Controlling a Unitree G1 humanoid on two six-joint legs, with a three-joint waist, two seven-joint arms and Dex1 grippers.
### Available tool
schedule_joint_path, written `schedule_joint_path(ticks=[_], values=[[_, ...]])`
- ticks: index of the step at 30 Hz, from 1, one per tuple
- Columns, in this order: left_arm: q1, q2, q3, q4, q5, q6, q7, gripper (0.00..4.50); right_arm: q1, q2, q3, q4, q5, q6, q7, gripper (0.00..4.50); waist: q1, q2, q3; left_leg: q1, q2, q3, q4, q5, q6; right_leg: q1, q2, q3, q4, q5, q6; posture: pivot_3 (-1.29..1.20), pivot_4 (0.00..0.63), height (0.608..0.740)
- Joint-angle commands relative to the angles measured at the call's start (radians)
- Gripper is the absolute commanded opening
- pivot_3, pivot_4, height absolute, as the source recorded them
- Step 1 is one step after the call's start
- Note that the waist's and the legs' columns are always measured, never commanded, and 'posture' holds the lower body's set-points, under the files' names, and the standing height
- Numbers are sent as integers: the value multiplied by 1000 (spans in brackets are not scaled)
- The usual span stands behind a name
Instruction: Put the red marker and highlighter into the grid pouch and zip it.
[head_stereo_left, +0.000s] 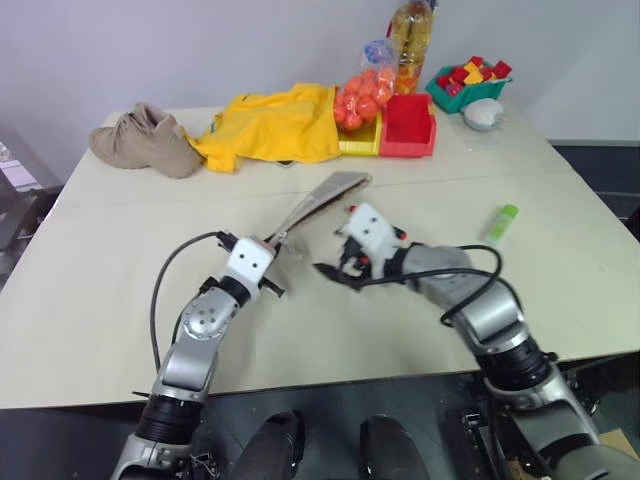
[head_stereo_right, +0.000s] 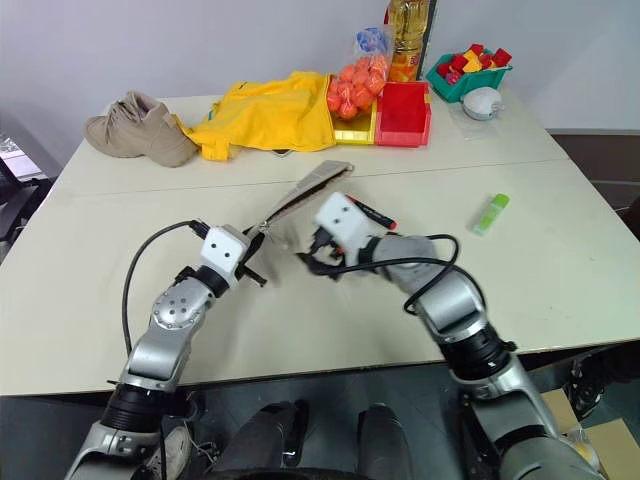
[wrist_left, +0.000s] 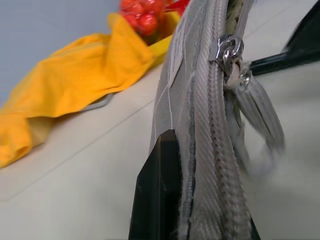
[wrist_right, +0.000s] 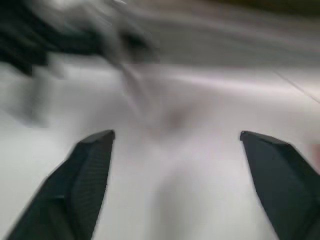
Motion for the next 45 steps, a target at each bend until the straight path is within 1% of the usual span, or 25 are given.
schedule_joint_path(ticks=[1,3,5,9,13,15,16,18,21,24,26,29,33,37,45], values=[[-28,36,27,25,-1,-42,-3,0,-20,-10,-123,101,0,-55,-37,3878,-2,0,0,0,0,0,0,0,0,0,0,0,0,0,0,0,150,740],[-42,62,18,58,15,-57,-14,0,-38,-23,-162,193,-7,-81,-46,3878,-1,0,0,0,0,0,0,0,0,0,0,0,0,0,0,0,150,740],[-57,74,13,91,23,-67,-12,0,-62,-29,-175,302,-15,-118,-36,3878,-1,0,0,0,0,0,0,0,0,0,0,0,0,0,0,0,150,740],[-73,70,8,127,35,-64,4,0,-116,-17,-176,492,-15,-186,8,3878,-4,0,0,0,0,0,0,0,0,0,0,0,0,0,0,0,150,740],[-77,54,8,135,41,-50,26,0,-160,0,-178,622,-19,-251,44,3878,-5,0,0,0,0,0,0,0,0,0,0,0,0,0,0,0,150,740],[-75,39,7,125,39,-30,37,0,-171,9,-187,658,-18,-289,53,3363,-4,0,0,0,0,0,0,0,0,0,0,0,0,0,0,0,150,740],[-75,34,7,120,39,-22,40,0,-174,13,-191,669,-16,-304,57,3005,-4,0,0,0,0,0,0,0,0,0,0,0,0,0,0,0,150,740],[-73,26,6,110,41,-11,45,0,-176,16,-195,676,-12,-325,69,1967,-4,0,0,0,0,0,0,0,0,0,0,0,0,0,0,0,150,740],[-67,17,9,96,39,4,52,0,-164,16,-198,635,-14,-333,67,445,-4,0,0,0,0,0,0,0,0,0,0,0,0,0,0,0,150,740],[-67,17,13,93,37,9,55,0,-127,-15,-198,525,-18,-336,80,386,-3,0,0,0,0,0,0,0,0,0,0,0,0,0,0,0,150,740],[-75,13,20,96,24,15,53,0,-75,-70,-211,386,-1,-315,121,386,2,0,0,-1,0,0,0,0,0,-1,0,0,0,0,0,0,150,740],[-89,14,19,107,15,16,41,0,-5,-148,-213,234,5,-304,175,386,1,0,0,-1,0,0,1,0,0,0,0,0,-1,0,0,0,150,740],[-100,20,8,118,9,11,17,0,43,-186,-230,88,45,-273,204,386,-3,0,0,-1,0,0,1,0,0,0,0,0,0,0,0,0,150,740],[-103,22,-1,123,12,5,-1,0,49,-188,-217,10,51,-243,204,386,-2,0,0,-1,0,0,1,0,0,0,0,0,0,0,0,0,150,740],[-96,18,-10,105,15,5,-16,0,40,-169,-174,-5,28,-219,186,386,1,-1,0,-1,0,0,1,0,0,0,0,0,-1,0,0,0,150,740]])
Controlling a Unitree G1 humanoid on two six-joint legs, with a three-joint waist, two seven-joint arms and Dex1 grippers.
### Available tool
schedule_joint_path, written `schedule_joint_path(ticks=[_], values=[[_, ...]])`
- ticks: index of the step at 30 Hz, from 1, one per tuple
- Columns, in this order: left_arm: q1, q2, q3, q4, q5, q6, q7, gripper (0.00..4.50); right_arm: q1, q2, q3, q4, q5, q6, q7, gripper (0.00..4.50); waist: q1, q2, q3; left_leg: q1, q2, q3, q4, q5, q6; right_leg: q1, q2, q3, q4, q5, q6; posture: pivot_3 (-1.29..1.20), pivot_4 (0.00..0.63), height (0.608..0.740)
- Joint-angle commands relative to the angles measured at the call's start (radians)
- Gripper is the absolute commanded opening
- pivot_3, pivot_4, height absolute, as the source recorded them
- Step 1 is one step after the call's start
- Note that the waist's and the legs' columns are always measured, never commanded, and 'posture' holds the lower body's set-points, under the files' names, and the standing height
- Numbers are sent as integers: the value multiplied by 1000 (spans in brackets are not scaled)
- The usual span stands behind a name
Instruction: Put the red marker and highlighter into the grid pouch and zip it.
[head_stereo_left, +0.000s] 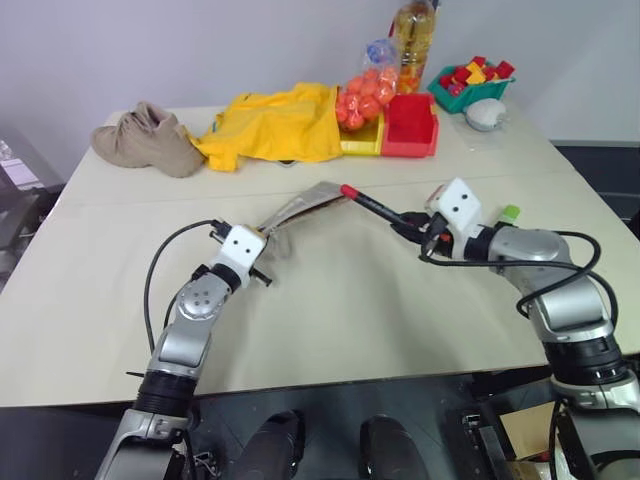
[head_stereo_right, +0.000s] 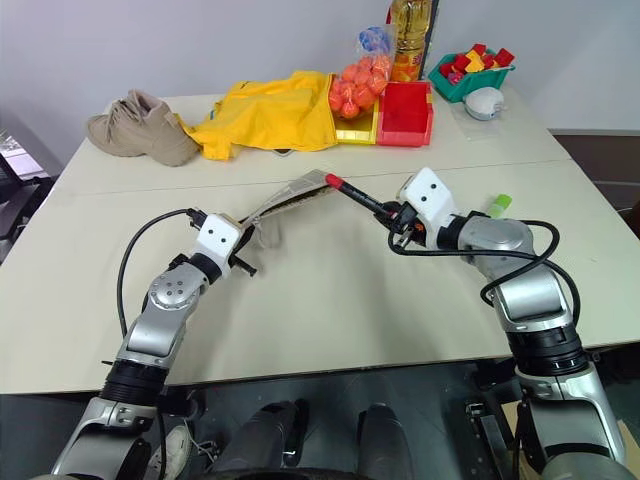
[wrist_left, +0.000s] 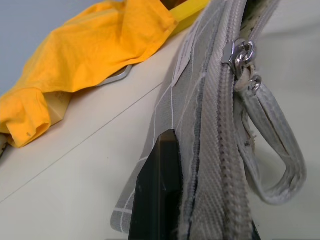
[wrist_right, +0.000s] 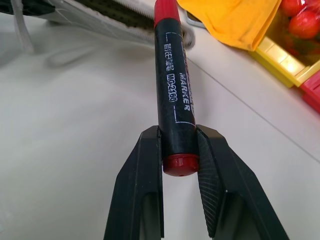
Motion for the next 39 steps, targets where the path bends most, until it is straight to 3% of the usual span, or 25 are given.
schedule_joint_path(ticks=[1,15,39], values=[[-7,3,-2,-32,-8,-17,-4,0,-19,3,10,-40,-5,-5,-3,386,-1,0,0,0,0,0,0,0,0,0,0,0,0,0,0,0,150,740],[-10,-5,-8,-32,-6,-16,-3,0,34,-33,-4,-110,37,-43,78,386,-1,0,0,0,0,0,0,0,0,0,0,0,0,0,0,0,150,740],[30,11,-47,-116,-4,-58,-79,0,-41,-67,100,-42,-109,-137,103,386,-1,0,0,0,0,0,0,0,0,0,0,0,0,0,0,0,150,740]])
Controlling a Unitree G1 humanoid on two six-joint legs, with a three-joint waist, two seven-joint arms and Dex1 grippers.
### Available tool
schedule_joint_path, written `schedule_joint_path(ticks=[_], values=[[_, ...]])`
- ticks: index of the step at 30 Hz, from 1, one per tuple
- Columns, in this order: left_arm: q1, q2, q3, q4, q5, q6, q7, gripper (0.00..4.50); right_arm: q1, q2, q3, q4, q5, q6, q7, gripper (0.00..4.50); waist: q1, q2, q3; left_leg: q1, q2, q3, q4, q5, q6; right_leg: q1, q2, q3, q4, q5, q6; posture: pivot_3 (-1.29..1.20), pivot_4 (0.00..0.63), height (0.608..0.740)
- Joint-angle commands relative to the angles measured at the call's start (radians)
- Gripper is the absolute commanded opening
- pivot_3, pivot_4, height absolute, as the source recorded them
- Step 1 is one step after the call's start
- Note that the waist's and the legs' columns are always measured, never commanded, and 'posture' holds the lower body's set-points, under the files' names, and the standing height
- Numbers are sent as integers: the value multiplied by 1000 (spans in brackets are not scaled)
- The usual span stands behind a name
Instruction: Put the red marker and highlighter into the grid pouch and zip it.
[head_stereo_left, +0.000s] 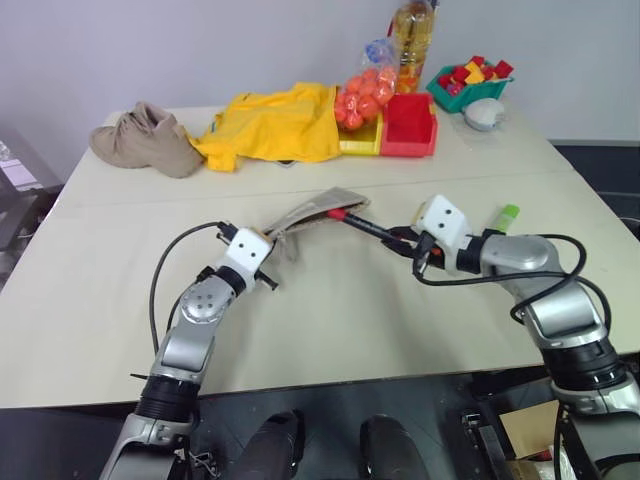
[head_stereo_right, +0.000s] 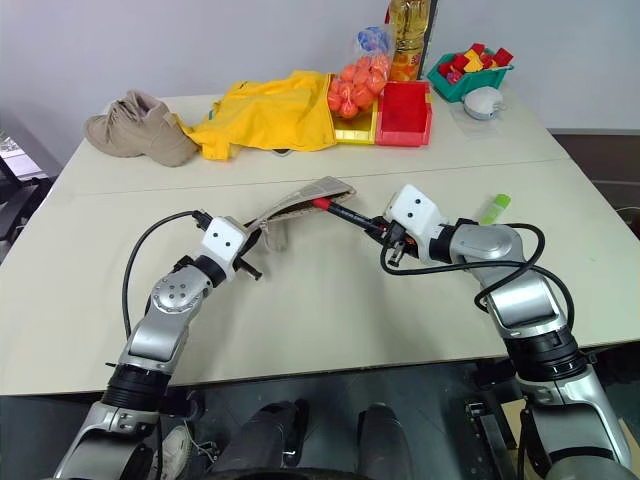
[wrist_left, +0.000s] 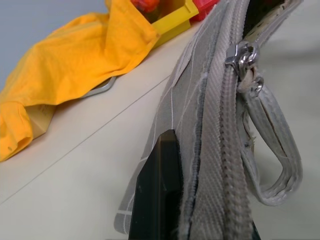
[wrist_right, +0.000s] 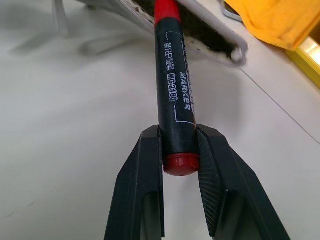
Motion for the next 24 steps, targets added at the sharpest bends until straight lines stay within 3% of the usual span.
schedule_joint_path(ticks=[1,5,13,20,24], values=[[11,41,-48,-69,9,-77,-60,0,-62,-53,49,-36,-73,-81,36,386,-1,0,0,0,0,0,0,0,0,0,0,0,0,0,0,0,150,740],[27,90,-93,-100,7,-110,-132,0,-92,-134,156,-62,-192,-216,115,386,0,0,0,0,0,0,0,0,0,0,0,0,0,0,0,0,150,740],[67,149,-124,-139,-12,-130,-230,0,-144,-96,186,-42,-234,-218,143,386,-1,0,0,0,0,0,0,0,0,0,0,0,0,0,0,0,150,740],[47,127,-99,-106,-2,-90,-190,0,-109,-93,85,-92,-168,-166,140,3912,2,0,0,0,0,0,0,0,0,0,0,0,0,0,0,0,150,740],[21,80,-91,-76,7,-43,-131,0,-49,-55,-138,-144,39,11,107,3912,9,0,0,0,0,0,0,0,0,1,0,0,-1,0,0,0,150,740]])
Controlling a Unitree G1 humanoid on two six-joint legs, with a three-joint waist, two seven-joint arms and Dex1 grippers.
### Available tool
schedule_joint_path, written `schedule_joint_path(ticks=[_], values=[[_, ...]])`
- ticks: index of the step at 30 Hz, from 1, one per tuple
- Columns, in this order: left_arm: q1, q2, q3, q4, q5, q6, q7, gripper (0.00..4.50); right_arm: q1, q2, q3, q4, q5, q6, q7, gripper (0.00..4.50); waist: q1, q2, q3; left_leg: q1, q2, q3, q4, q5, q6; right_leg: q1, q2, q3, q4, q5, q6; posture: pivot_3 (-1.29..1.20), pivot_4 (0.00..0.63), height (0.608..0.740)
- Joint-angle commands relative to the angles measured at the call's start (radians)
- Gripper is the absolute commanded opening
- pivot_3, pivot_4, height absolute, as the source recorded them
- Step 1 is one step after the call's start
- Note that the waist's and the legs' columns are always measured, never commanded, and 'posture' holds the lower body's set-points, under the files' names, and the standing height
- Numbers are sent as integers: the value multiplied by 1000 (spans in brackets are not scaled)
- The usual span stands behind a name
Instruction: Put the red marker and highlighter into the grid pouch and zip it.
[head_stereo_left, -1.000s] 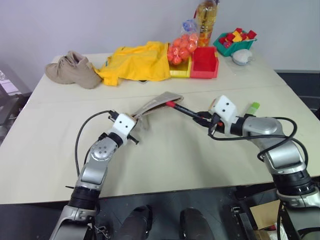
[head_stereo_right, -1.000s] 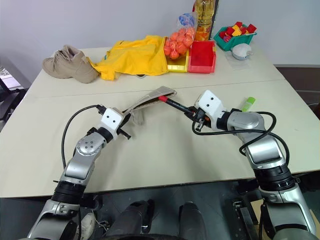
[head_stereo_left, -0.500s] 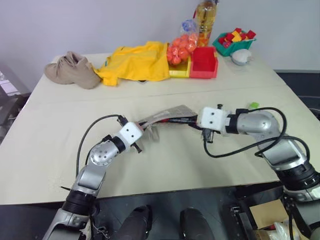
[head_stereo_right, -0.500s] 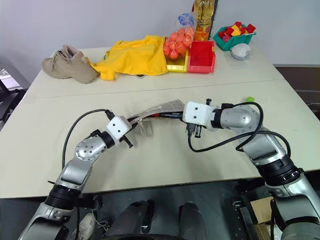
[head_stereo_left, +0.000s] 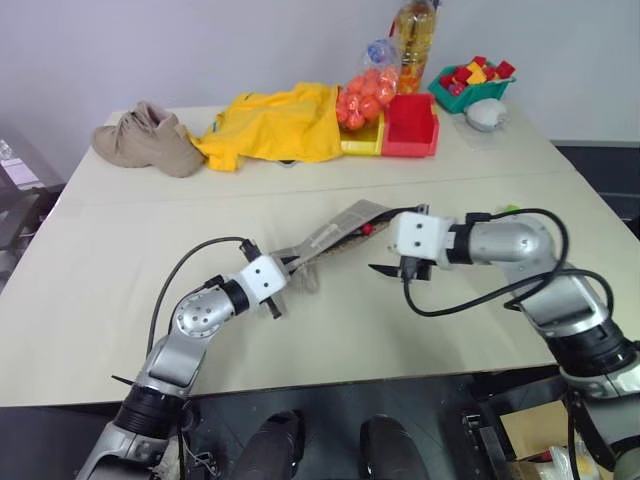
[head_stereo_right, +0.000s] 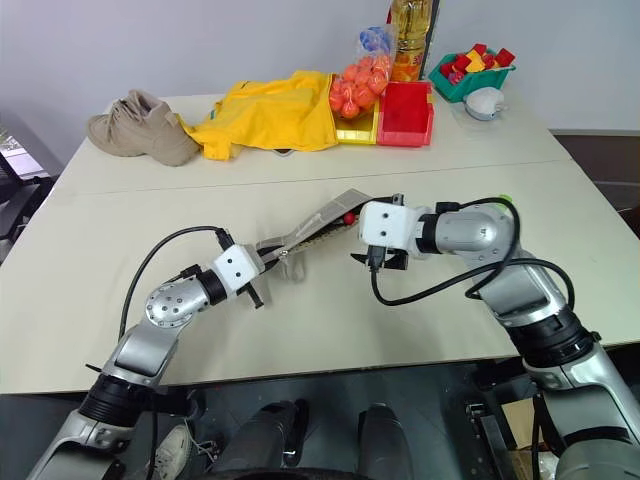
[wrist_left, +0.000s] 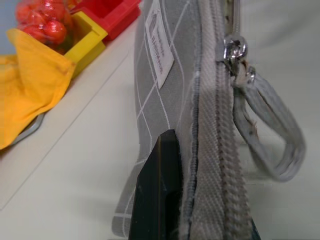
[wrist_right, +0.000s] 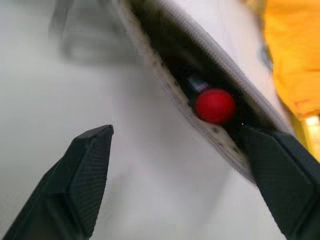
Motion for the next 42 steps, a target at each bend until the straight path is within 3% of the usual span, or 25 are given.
schedule_joint_path(ticks=[1,5,7,12,24,27,32,36,39,42], values=[[-30,-41,21,8,-3,47,60,0,28,18,-211,-36,141,120,-63,3912,8,0,0,0,0,0,0,0,0,0,0,0,0,0,0,0,150,740],[-61,-99,31,40,-9,102,117,0,100,14,-354,47,186,195,-138,3912,18,0,0,0,0,0,1,0,0,1,0,0,0,0,0,0,150,740],[-74,-120,35,56,-12,124,136,0,93,39,-414,116,202,270,-221,4482,16,0,0,0,0,0,1,0,0,1,0,0,0,0,0,0,150,740],[-113,-160,38,76,-29,163,153,0,-10,98,-481,385,69,356,-601,4496,14,0,0,1,0,1,1,0,0,0,0,0,2,0,0,0,150,740],[-123,-174,33,49,-40,197,160,0,-180,180,-495,780,78,314,-802,4496,7,0,0,1,0,3,0,2,-2,0,0,1,1,0,0,0,150,740],[-122,-174,39,41,-40,204,167,0,-202,183,-505,811,102,315,-809,3647,7,0,0,1,0,3,0,2,-2,0,0,1,1,0,0,0,150,740],[-127,-173,44,42,-42,209,171,0,-199,179,-495,799,120,321,-804,966,6,0,0,1,0,3,0,1,-1,0,0,1,1,0,0,0,150,740],[-133,-169,49,52,-45,205,174,0,-157,153,-432,687,106,322,-751,853,4,0,0,1,0,3,0,1,-1,0,0,1,1,0,0,0,150,740],[-145,-161,60,68,-51,200,175,0,-58,49,-254,430,39,195,-560,853,5,1,0,0,0,3,0,1,-1,-1,0,1,1,0,0,0,150,740],[-154,-153,67,80,-56,195,172,0,36,-44,-196,177,88,92,-359,853,-1,1,0,0,0,3,0,1,-1,-1,0,1,1,0,0,0,150,740]])
